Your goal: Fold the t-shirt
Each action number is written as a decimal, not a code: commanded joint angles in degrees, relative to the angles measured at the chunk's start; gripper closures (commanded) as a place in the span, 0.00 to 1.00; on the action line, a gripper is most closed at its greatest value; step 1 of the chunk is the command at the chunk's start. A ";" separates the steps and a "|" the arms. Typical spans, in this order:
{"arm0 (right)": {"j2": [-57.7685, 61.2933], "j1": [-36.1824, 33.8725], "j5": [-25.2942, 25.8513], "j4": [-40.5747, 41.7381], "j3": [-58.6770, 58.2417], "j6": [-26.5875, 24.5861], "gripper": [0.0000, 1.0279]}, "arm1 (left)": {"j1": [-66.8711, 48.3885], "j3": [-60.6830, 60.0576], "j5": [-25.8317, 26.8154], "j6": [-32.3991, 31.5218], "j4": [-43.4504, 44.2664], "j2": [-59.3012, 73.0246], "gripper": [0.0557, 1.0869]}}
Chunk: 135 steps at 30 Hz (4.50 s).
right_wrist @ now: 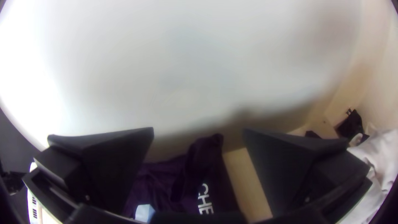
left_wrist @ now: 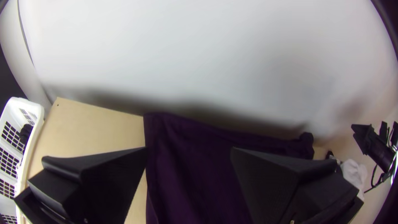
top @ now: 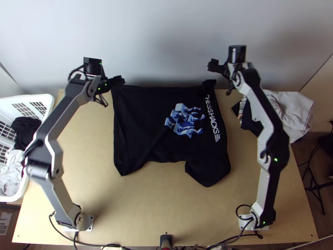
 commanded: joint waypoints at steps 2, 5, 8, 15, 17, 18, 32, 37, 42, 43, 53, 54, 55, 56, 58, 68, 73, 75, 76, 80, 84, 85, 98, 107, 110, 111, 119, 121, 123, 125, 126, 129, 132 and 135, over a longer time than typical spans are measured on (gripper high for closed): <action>-11.88 0.68 0.05 -14.99 -1.67 0.28 0.04 | -2.09 -0.10 9.53 4.03 -26.23 -11.89 0.06; -15.83 1.47 0.05 -19.83 -3.96 0.10 0.04 | -2.00 -2.56 10.85 5.09 -31.77 -15.40 0.06; -19.88 2.87 0.05 -21.85 -8.44 -0.51 0.04 | -2.35 -10.30 10.32 5.35 -29.48 -21.82 0.06; -34.82 7.97 0.49 -15.43 -26.19 -2.36 0.04 | -4.72 -33.50 8.91 9.39 -9.53 -42.56 0.06; -38.60 8.67 0.49 -13.24 -30.68 -2.80 0.04 | -4.90 -35.35 9.00 9.57 -9.53 -43.70 0.05; -39.83 9.11 0.49 -13.24 -32.43 -3.50 0.03 | -4.99 -36.84 8.91 9.92 -8.92 -44.49 0.05; -57.67 14.39 5.68 -6.91 -61.35 -8.86 0.04 | -10.52 -63.56 7.77 14.40 0.75 -50.91 0.05; -58.46 13.68 5.94 -6.91 -63.02 -9.66 0.04 | -14.48 -65.84 7.77 14.31 1.10 -47.66 0.05; -58.46 13.68 6.29 -6.64 -64.16 -10.62 0.04 | -19.49 -65.05 7.77 14.31 0.84 -43.88 0.05; -58.46 13.68 6.38 -6.47 -64.34 -10.71 0.04 | -20.37 -64.97 7.77 14.31 0.66 -42.91 0.05; -58.46 13.33 6.47 -6.20 -64.34 -11.50 0.04 | -22.74 -61.98 7.86 13.52 -2.76 -34.91 0.10; -58.46 13.42 6.47 -6.20 -64.34 -11.50 0.04 | -22.74 -61.71 7.86 13.44 -3.29 -34.48 0.10; -58.46 13.33 6.47 -6.20 -64.34 -11.50 0.04 | -22.74 -61.63 7.86 13.44 -3.73 -34.12 0.12; -58.46 13.42 6.47 -6.12 -64.34 -11.50 0.04 | -22.74 -61.63 7.86 13.26 -4.17 -34.04 0.15; -58.46 13.42 6.47 -5.94 -64.34 -11.59 0.04 | -22.74 -62.15 7.77 12.82 -4.52 -33.86 0.21; -58.46 18.96 5.68 -6.73 -67.41 -13.52 0.04 | -22.39 -63.03 7.68 12.73 -1.89 -35.79 0.96; -58.72 22.56 2.77 -12.80 -69.70 -13.35 0.04 | -18.70 -60.92 7.60 12.73 -1.80 -36.23 0.96; -59.08 24.05 1.54 -14.73 -71.11 -13.26 0.04 | -17.20 -60.40 7.51 12.91 -1.53 -36.32 0.96; -59.25 24.93 0.84 -15.26 -72.07 -13.17 0.04 | -16.68 -60.40 7.51 13.08 -1.45 -36.41 0.96; -59.69 28.36 0.05 -15.26 -76.47 -13.26 0.04 | -13.69 -59.52 7.42 13.87 -1.27 -36.67 0.96; -59.60 32.05 0.05 -15.08 -80.69 -13.43 0.04 | -9.64 -57.49 7.42 15.19 -1.27 -36.32 0.96; -59.60 33.37 0.05 -14.91 -81.65 -13.26 0.04 | -8.85 -57.23 7.51 15.63 -1.27 -36.32 0.96; -54.33 40.75 0.14 -13.94 -86.31 -12.56 0.07 | -4.63 -56.18 7.51 17.13 -2.06 -36.41 0.96; -50.81 41.46 1.63 -12.62 -86.75 -10.71 0.07 | -3.76 -55.91 7.42 18.01 -2.24 -36.32 0.96; -49.41 41.54 4.36 -12.44 -86.58 -10.18 0.18 | -3.67 -55.74 7.42 18.01 -2.32 -36.32 0.96; -49.14 41.72 5.41 -12.44 -86.58 -10.18 0.27 | -3.58 -55.74 7.42 18.01 -2.41 -36.32 0.96; -48.79 42.69 8.66 -12.09 -86.05 -16.86 0.92 | -1.73 -55.83 7.51 18.88 -3.91 -37.29 0.96; -49.94 42.60 8.84 -13.15 -85.70 -17.04 0.94 | -0.42 -55.91 7.51 19.50 -4.96 -38.25 0.96; -52.04 42.51 8.93 -13.24 -85.34 -17.65 0.97 | 0.73 -55.74 7.60 20.20 -6.54 -39.22 0.96; -54.07 42.51 9.02 -13.50 -84.47 -17.83 0.97 | 1.69 -55.47 8.12 20.82 -8.39 -40.01 0.96; -54.59 42.34 9.02 -14.20 -83.67 -18.09 0.97 | 2.05 -55.21 8.30 20.99 -9.44 -40.36 0.96; -55.21 41.28 9.54 -19.39 -79.81 -18.53 0.97 | 2.31 -54.51 8.65 21.35 -11.55 -41.68 0.96; -56.44 40.05 9.72 -22.29 -76.29 -21.17 0.97 | 2.31 -53.98 8.91 21.87 -12.96 -42.65 0.96; -56.97 39.70 9.72 -26.42 -71.55 -21.70 0.97 | 2.13 -53.10 8.91 21.96 -14.10 -43.18 0.96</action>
